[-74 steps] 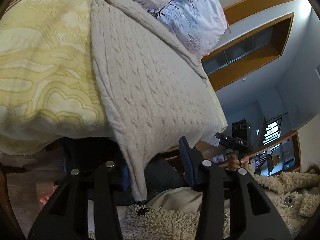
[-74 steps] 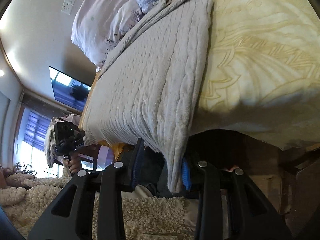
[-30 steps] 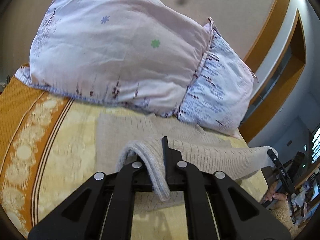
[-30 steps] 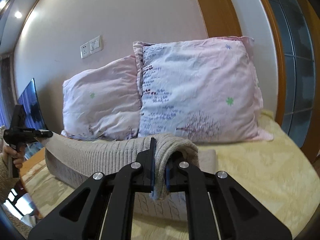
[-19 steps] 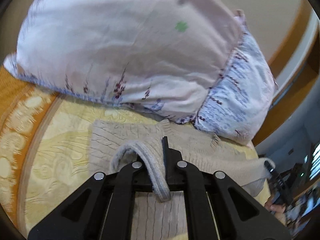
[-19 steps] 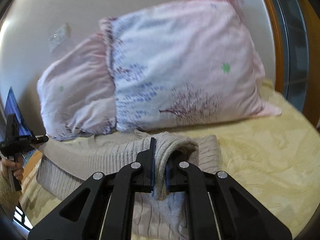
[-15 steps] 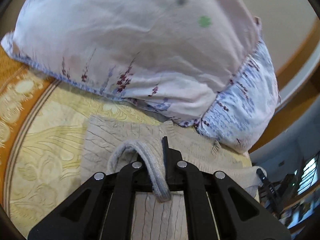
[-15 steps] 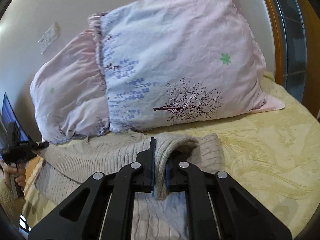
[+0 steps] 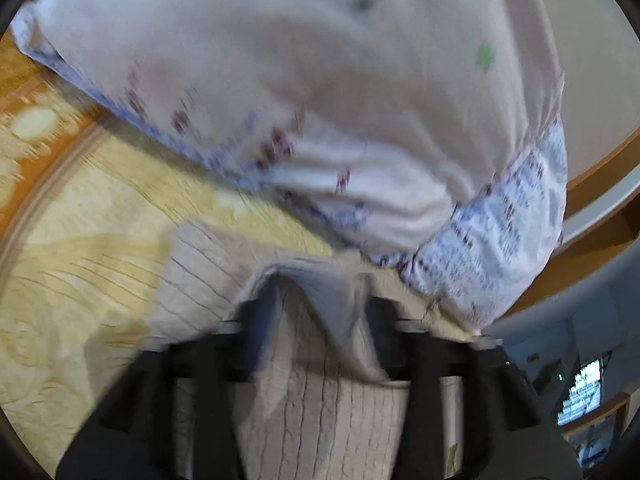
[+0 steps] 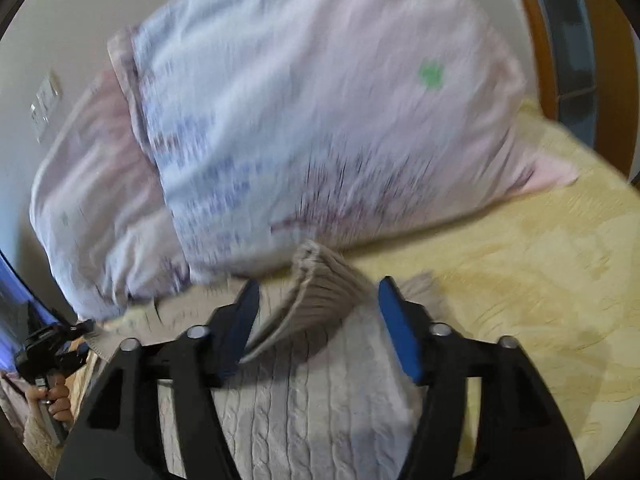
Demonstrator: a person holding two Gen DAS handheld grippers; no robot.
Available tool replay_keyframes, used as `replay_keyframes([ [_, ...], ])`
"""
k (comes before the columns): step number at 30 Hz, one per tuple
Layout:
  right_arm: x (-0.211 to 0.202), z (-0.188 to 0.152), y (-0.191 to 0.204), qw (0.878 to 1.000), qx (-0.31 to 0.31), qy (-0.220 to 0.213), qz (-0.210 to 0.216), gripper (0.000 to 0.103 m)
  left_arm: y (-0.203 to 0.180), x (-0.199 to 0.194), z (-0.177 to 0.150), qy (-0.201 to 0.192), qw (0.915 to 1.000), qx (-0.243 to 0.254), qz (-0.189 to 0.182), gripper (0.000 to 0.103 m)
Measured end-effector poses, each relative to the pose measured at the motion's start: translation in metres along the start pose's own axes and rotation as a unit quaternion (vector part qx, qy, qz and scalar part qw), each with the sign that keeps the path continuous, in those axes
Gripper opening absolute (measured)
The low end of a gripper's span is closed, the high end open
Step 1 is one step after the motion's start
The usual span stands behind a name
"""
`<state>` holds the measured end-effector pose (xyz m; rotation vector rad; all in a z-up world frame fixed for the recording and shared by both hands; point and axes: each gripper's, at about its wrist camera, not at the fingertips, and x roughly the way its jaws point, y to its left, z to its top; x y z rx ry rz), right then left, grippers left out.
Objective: Fold small clothes
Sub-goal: 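Lay the folded side down and press along the fold with both grippers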
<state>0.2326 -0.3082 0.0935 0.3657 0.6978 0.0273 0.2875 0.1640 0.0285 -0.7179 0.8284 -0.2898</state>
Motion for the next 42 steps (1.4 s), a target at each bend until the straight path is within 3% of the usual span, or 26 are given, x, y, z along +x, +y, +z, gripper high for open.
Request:
replay_keyframes([
  [1,-0.009,0.0,-0.003,1.0,0.002,-0.006,0.001,0.064,0.001,-0.012,0.002,-0.015,0.9999,0.002,-0.002,0.053],
  [5,-0.034,-0.008,-0.017,1.0,0.008,-0.004,-0.004,0.064,0.004,-0.038,-0.002,-0.012,0.9998,0.018,0.001,0.053],
  [10,-0.045,-0.026,-0.03,1.0,0.002,0.028,-0.008,0.051,0.006,-0.049,-0.026,0.028,0.9978,0.057,0.022,0.05],
  [18,-0.044,-0.047,-0.037,0.997,-0.014,0.067,-0.034,0.045,0.001,-0.047,-0.056,0.06,0.9902,0.114,0.055,0.045],
  [19,-0.043,-0.049,-0.038,0.997,-0.013,0.073,-0.032,0.04,0.001,-0.045,-0.059,0.065,0.9892,0.118,0.059,0.044],
  [28,-0.036,-0.062,-0.028,0.994,-0.045,0.101,-0.015,0.025,0.005,-0.04,-0.068,0.066,0.9873,0.124,0.074,0.039],
  [30,-0.036,-0.062,-0.028,0.994,-0.045,0.101,-0.016,0.024,0.006,-0.04,-0.069,0.065,0.9861,0.125,0.088,0.039],
  [37,-0.035,-0.064,-0.028,0.994,-0.044,0.103,-0.015,0.024,0.013,-0.044,-0.067,0.061,0.9884,0.111,0.085,0.038],
  [39,-0.035,-0.065,-0.027,0.994,-0.045,0.101,-0.01,0.013,0.012,-0.043,-0.07,0.068,0.9878,0.113,0.082,0.028],
  [41,-0.036,-0.066,-0.026,0.994,-0.044,0.096,-0.007,0.012,0.013,-0.041,-0.072,0.073,0.988,0.111,0.079,0.014],
  [42,-0.038,-0.065,-0.025,0.995,-0.044,0.091,-0.005,0.012,0.014,-0.041,-0.072,0.075,0.9884,0.11,0.074,0.011],
])
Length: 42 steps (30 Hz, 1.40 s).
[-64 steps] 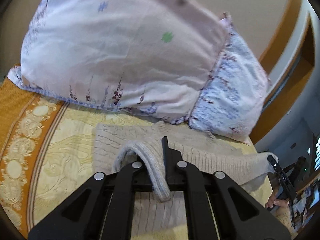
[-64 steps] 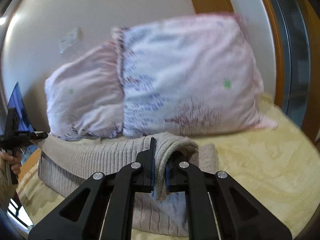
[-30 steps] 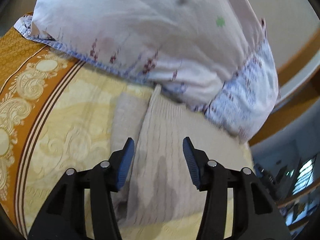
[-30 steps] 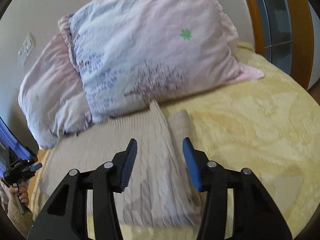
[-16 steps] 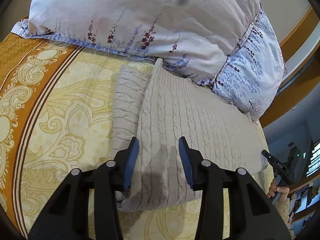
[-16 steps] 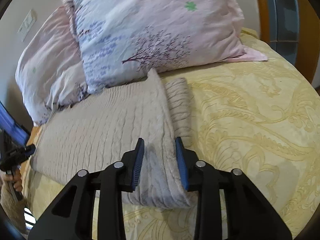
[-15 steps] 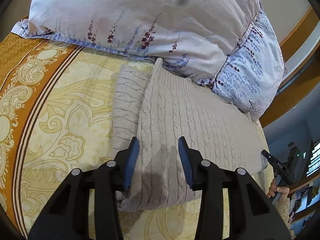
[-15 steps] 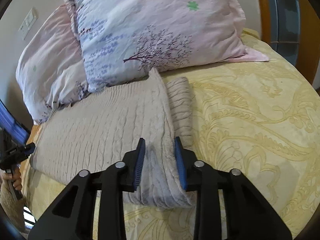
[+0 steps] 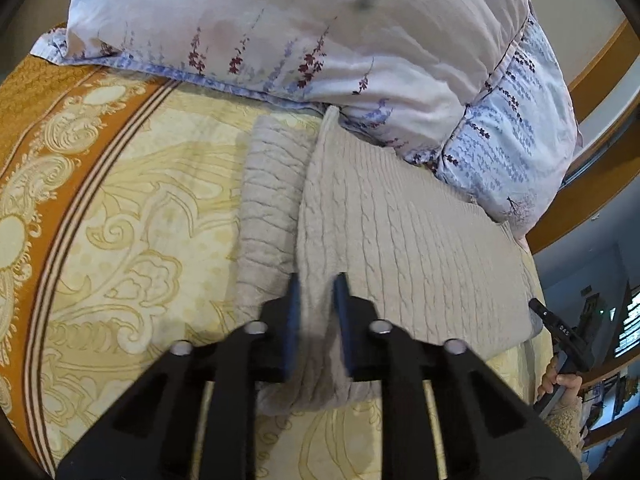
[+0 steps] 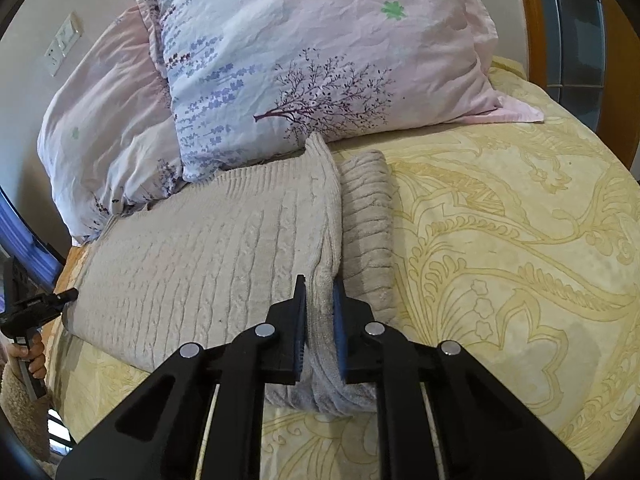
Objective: Fold small clothes
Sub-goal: 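Lay the folded side down and press along the fold with both grippers, then open both grippers and lift away from the sweater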
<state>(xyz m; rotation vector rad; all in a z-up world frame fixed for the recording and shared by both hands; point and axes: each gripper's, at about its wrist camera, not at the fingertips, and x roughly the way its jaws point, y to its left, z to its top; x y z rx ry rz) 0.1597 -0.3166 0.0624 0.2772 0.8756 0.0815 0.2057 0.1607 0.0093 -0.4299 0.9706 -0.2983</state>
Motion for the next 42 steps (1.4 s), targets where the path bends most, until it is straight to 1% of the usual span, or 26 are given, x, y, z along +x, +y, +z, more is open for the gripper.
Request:
replay_keyframes([
  [2,-0.005,0.0,0.001,1.0,0.001,-0.009,0.005,0.011,0.0,-0.001,-0.001,-0.003,1.0,0.0,-0.003,0.008],
  [6,-0.019,0.001,0.003,1.0,0.001,-0.029,0.012,0.011,-0.002,-0.01,-0.003,-0.009,0.9998,0.006,-0.016,0.007],
  [9,-0.028,-0.001,0.003,0.999,0.006,-0.034,0.018,0.011,-0.004,-0.019,-0.006,-0.013,0.9995,0.017,-0.023,0.007],
  [13,-0.027,-0.007,-0.001,1.0,0.015,-0.022,0.012,0.01,0.0,-0.026,-0.014,-0.011,0.9993,0.024,-0.025,0.007],
  [17,-0.02,-0.021,-0.008,0.999,0.031,0.004,-0.016,0.01,0.01,-0.023,-0.019,-0.002,0.9997,0.016,-0.018,0.007],
  [22,-0.011,-0.026,-0.01,0.998,0.042,0.018,-0.044,0.01,0.013,-0.009,-0.017,0.007,0.9999,0.012,-0.001,0.008],
  [25,-0.01,-0.023,-0.001,0.997,0.023,0.024,-0.066,0.011,0.01,-0.01,-0.017,0.007,0.9998,0.017,0.003,0.012],
  [27,-0.014,-0.018,0.003,0.997,0.022,0.023,-0.069,0.015,0.009,-0.017,-0.015,0.003,0.9998,0.019,0.002,0.018],
  [28,-0.018,-0.016,0.005,0.997,0.021,0.015,-0.069,0.017,0.008,-0.022,-0.014,-0.004,0.9998,0.019,0.003,0.023],
  [29,-0.026,-0.011,0.01,0.997,0.014,-0.006,-0.07,0.022,0.007,-0.025,-0.012,-0.01,0.9997,0.02,0.005,0.032],
  [30,-0.031,-0.007,0.015,0.997,0.007,-0.019,-0.068,0.027,0.003,-0.03,-0.01,-0.024,0.9994,0.023,0.012,0.037],
  [31,-0.035,-0.003,0.022,0.998,-0.003,-0.031,-0.062,0.037,-0.001,-0.033,-0.008,-0.032,0.999,0.027,0.017,0.043],
  [32,-0.035,0.001,0.028,0.998,-0.013,-0.036,-0.055,0.044,-0.006,-0.035,-0.006,-0.04,0.9984,0.036,0.02,0.044],
  [33,-0.034,0.004,0.035,0.998,-0.024,-0.037,-0.05,0.045,-0.012,-0.035,-0.004,-0.044,0.9979,0.043,0.019,0.046],
  [35,-0.02,0.01,0.051,0.998,-0.049,-0.025,-0.039,0.045,-0.025,-0.031,0.0,-0.047,0.9973,0.055,0.013,0.055],
  [39,0.007,0.017,0.061,0.998,-0.056,0.0,-0.037,0.045,-0.044,-0.015,0.004,-0.038,0.9963,0.076,0.015,0.058],
  [42,0.027,0.02,0.052,0.998,-0.036,0.021,-0.049,0.045,-0.045,-0.003,0.005,-0.026,0.9966,0.075,0.023,0.059],
])
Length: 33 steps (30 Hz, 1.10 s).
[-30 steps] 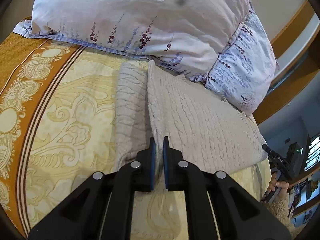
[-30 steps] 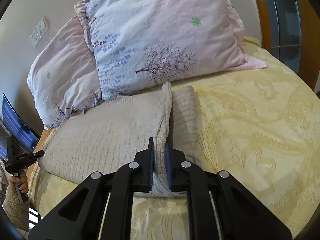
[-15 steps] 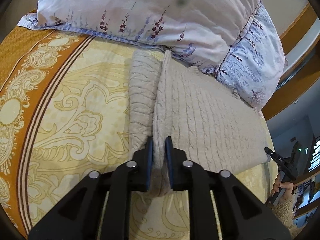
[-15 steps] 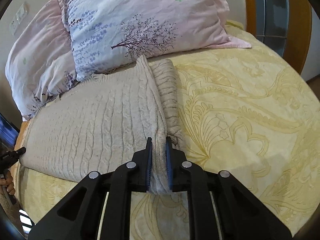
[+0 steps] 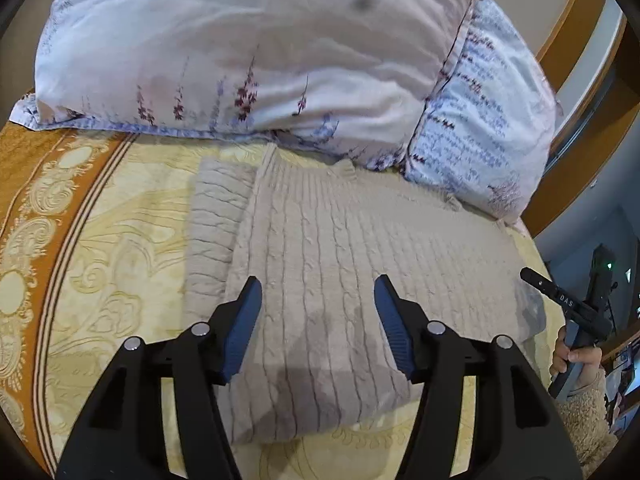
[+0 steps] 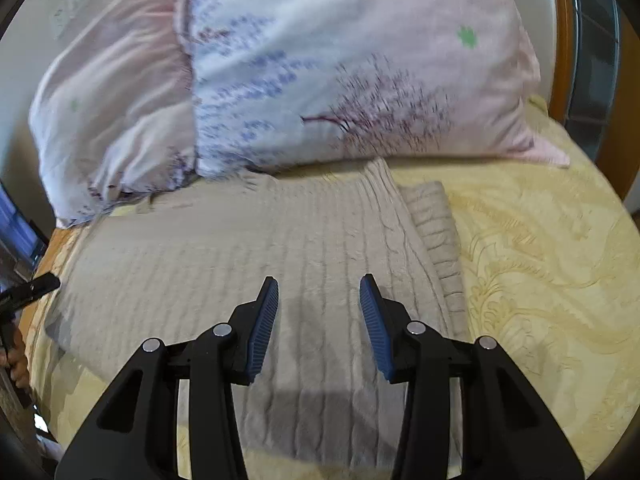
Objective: Fold small clothes
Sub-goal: 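Open both grippers and lift away from the sweater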
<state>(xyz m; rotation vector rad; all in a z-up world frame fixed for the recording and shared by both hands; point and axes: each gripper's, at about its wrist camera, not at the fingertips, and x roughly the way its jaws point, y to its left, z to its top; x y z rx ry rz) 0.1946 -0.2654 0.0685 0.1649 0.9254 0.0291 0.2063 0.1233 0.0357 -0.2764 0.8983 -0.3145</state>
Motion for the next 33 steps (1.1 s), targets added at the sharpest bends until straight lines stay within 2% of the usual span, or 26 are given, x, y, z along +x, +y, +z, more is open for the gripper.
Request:
replay_keyframes([
  [2,0.011,-0.002,-0.009,0.999,0.02,0.019,-0.016,0.045,0.006,0.009,-0.001,0.009,0.9998,-0.011,0.012,0.059],
  [4,0.011,-0.007,-0.018,0.999,0.04,0.014,0.003,0.046,0.015,0.014,-0.004,0.012,0.9996,-0.027,-0.002,0.058],
  [9,0.008,-0.013,-0.016,0.999,0.031,0.013,-0.009,0.046,0.02,0.008,-0.006,0.01,0.9992,-0.033,-0.019,0.059],
  [12,0.0,-0.016,-0.015,0.999,0.031,0.016,-0.014,0.047,0.039,-0.006,-0.004,-0.001,0.9953,-0.078,-0.058,0.058],
  [16,-0.003,-0.011,-0.011,0.999,0.039,0.018,-0.014,0.058,0.071,-0.017,0.004,-0.014,0.9878,-0.141,-0.065,0.058],
  [20,-0.003,-0.009,0.006,1.0,0.022,0.015,-0.005,0.059,0.086,-0.006,0.009,-0.002,0.9799,-0.185,-0.074,0.059],
  [26,0.001,-0.012,0.021,1.0,0.003,0.019,-0.001,0.06,0.091,0.01,0.013,0.012,0.9738,-0.215,-0.072,0.062],
  [33,0.002,-0.014,0.022,1.0,0.005,0.021,0.004,0.061,0.089,0.024,0.018,0.02,0.9704,-0.228,-0.078,0.062],
])
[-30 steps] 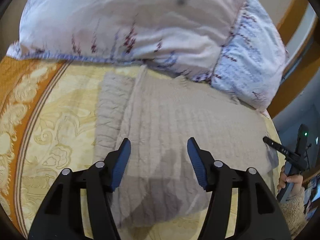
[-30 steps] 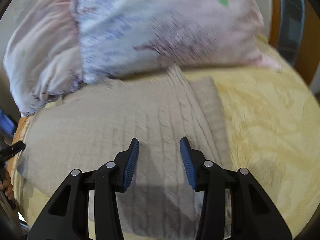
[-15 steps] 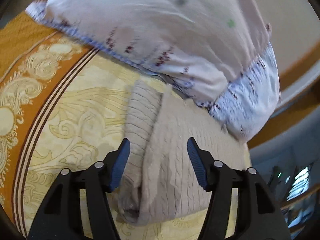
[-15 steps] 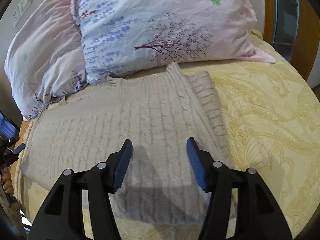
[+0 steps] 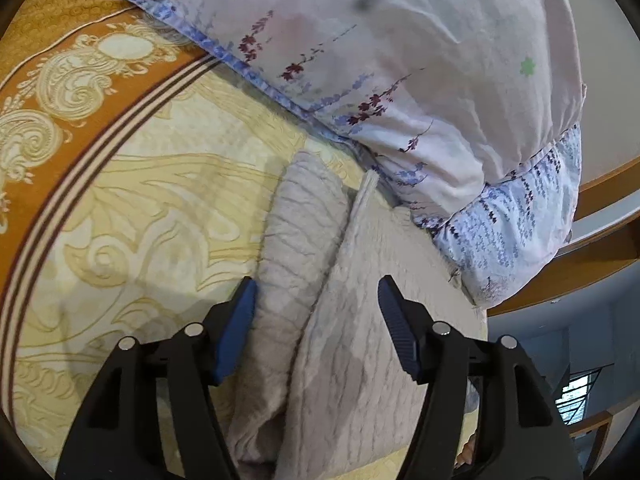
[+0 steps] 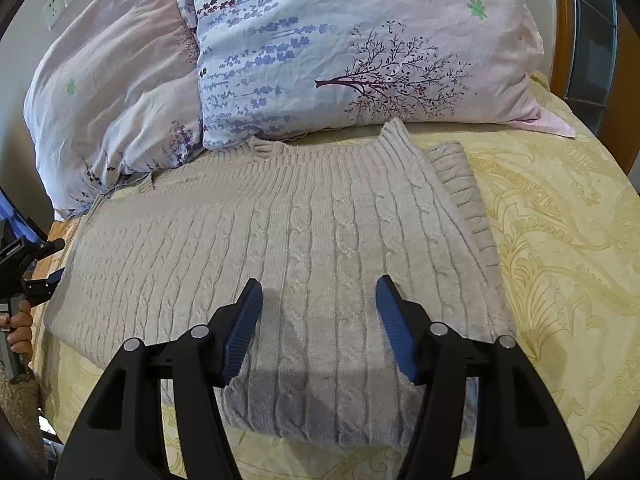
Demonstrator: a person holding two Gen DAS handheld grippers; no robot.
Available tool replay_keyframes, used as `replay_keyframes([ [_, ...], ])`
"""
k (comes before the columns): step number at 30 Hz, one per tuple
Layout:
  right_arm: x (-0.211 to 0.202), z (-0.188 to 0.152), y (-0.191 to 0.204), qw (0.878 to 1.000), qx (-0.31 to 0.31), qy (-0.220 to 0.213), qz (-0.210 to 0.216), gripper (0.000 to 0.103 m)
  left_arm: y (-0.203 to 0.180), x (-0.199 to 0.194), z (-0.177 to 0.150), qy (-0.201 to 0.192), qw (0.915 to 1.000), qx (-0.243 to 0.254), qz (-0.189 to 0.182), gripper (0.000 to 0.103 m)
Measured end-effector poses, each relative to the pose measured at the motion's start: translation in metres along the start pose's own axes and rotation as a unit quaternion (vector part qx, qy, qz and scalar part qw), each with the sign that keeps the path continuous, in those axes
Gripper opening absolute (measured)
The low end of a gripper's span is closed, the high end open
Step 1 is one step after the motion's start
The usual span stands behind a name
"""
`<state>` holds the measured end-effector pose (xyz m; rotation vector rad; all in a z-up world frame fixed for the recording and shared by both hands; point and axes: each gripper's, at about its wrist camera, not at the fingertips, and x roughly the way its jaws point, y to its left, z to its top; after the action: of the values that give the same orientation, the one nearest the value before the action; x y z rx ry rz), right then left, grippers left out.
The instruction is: Fold small clothes
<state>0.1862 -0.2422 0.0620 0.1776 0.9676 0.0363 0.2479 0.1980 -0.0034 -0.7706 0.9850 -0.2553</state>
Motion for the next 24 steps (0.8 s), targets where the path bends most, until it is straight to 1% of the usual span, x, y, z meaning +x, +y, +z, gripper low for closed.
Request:
replay_keyframes([
  [3,0.0,0.0,0.0,1.0,-0.001,0.0,0.002,0.062,-0.003,0.004,0.001,-0.004,1.0,-0.001,0.0,0.062],
  [5,0.0,-0.001,0.0,1.0,-0.002,0.0,0.003,0.063,-0.005,0.008,0.002,-0.003,1.0,-0.003,-0.001,0.054],
  [7,0.001,-0.001,0.001,1.0,-0.003,0.0,0.004,0.064,-0.006,0.012,0.001,-0.003,1.0,-0.005,0.0,0.05],
  [8,0.002,-0.002,0.001,1.0,-0.004,-0.001,0.009,0.067,-0.008,0.013,0.001,-0.004,1.0,-0.005,0.0,0.049],
  [10,0.002,-0.002,0.002,1.0,-0.006,-0.003,0.007,0.068,-0.009,0.015,0.001,-0.003,1.0,-0.006,0.001,0.046],
  [12,0.002,-0.002,0.003,1.0,-0.008,-0.004,0.008,0.068,-0.01,0.017,0.001,-0.001,1.0,-0.009,0.001,0.036],
  [14,0.002,-0.002,0.002,1.0,-0.007,-0.005,0.011,0.068,-0.01,0.018,0.0,0.001,0.9999,-0.016,-0.003,0.023],
  [17,0.001,-0.001,-0.002,1.0,-0.001,-0.009,0.02,0.068,-0.018,0.012,0.0,-0.007,0.9996,-0.021,-0.019,0.018],
  [19,0.0,0.0,-0.003,1.0,0.002,-0.011,0.023,0.068,-0.029,0.006,0.0,-0.015,0.9993,-0.014,-0.031,0.017],
  [24,-0.005,0.001,-0.006,0.999,0.009,-0.021,0.032,0.068,-0.074,0.0,0.0,-0.026,0.9968,0.011,-0.075,0.015],
])
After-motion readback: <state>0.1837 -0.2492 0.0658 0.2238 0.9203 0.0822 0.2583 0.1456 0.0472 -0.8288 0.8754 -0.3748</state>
